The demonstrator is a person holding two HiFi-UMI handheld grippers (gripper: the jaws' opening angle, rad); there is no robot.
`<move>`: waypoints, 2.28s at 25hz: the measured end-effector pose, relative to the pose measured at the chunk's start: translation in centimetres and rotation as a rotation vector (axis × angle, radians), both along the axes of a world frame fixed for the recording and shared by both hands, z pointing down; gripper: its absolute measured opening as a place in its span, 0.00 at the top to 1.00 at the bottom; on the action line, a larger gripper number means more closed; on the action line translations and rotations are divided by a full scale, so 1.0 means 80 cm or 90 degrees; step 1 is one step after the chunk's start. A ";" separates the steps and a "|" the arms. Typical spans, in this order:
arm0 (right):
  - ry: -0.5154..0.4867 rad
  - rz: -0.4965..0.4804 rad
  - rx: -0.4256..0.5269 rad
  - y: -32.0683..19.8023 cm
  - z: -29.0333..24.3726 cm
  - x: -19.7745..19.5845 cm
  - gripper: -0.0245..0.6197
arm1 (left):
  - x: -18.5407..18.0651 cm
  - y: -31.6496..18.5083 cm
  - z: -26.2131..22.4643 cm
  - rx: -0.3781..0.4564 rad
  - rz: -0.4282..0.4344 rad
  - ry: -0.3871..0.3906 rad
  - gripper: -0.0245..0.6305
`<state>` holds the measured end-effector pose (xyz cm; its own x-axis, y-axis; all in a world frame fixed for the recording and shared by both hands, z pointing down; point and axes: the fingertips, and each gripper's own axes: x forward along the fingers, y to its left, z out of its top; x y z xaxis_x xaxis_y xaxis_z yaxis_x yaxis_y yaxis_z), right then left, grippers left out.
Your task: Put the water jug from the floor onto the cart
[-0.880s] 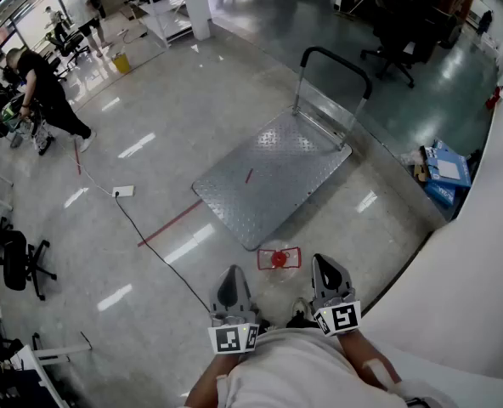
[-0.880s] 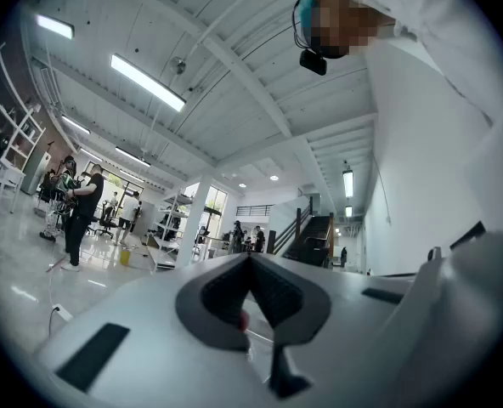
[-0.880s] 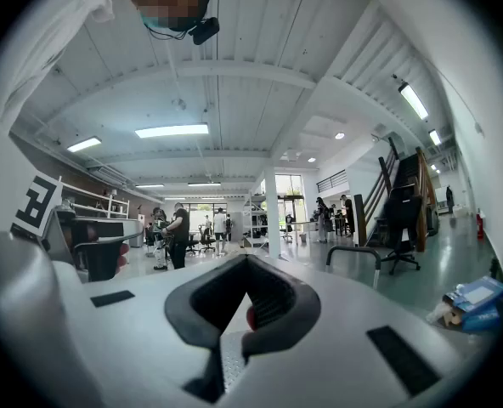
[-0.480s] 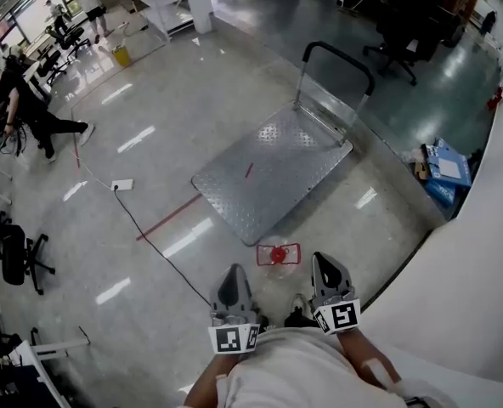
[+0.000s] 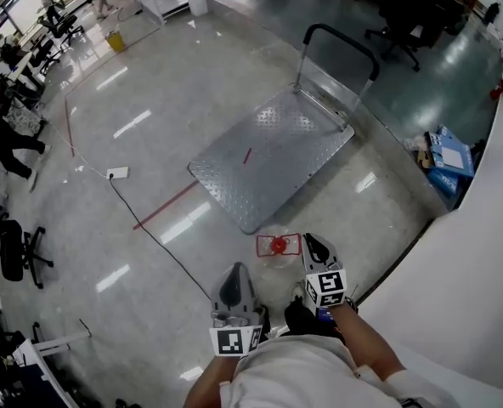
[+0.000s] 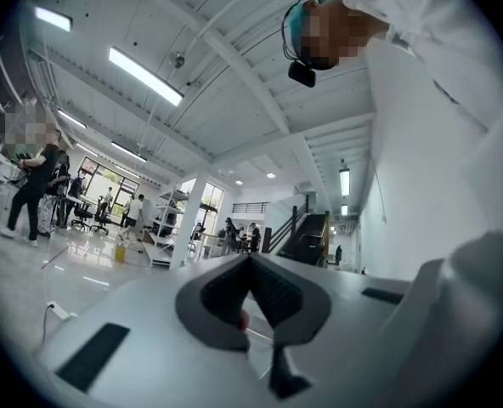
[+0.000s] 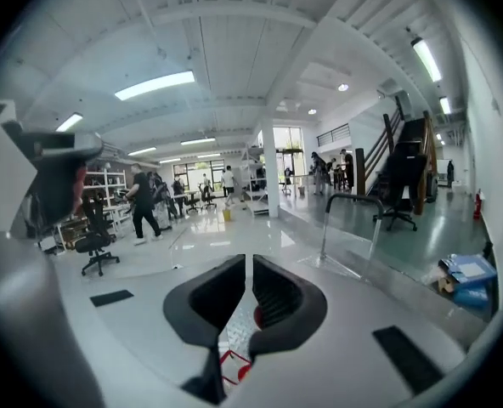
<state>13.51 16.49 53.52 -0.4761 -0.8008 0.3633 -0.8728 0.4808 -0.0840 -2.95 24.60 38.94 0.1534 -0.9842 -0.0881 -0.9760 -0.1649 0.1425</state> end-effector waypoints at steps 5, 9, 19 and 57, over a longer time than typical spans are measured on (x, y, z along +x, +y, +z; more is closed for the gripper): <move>0.062 0.005 -0.108 -0.025 0.120 -0.006 0.94 | -0.002 -0.023 0.031 -0.025 0.013 -0.003 0.96; 0.107 -0.003 -0.234 -0.022 0.232 -0.014 0.94 | -0.008 -0.036 0.067 -0.057 0.017 -0.008 0.96; 0.192 -0.028 -0.510 0.017 0.482 -0.042 0.59 | -0.011 -0.061 0.168 -0.110 0.057 0.003 0.96; 0.253 0.011 -0.574 0.005 0.547 -0.057 0.50 | -0.069 -0.097 0.229 -0.145 0.032 0.024 0.96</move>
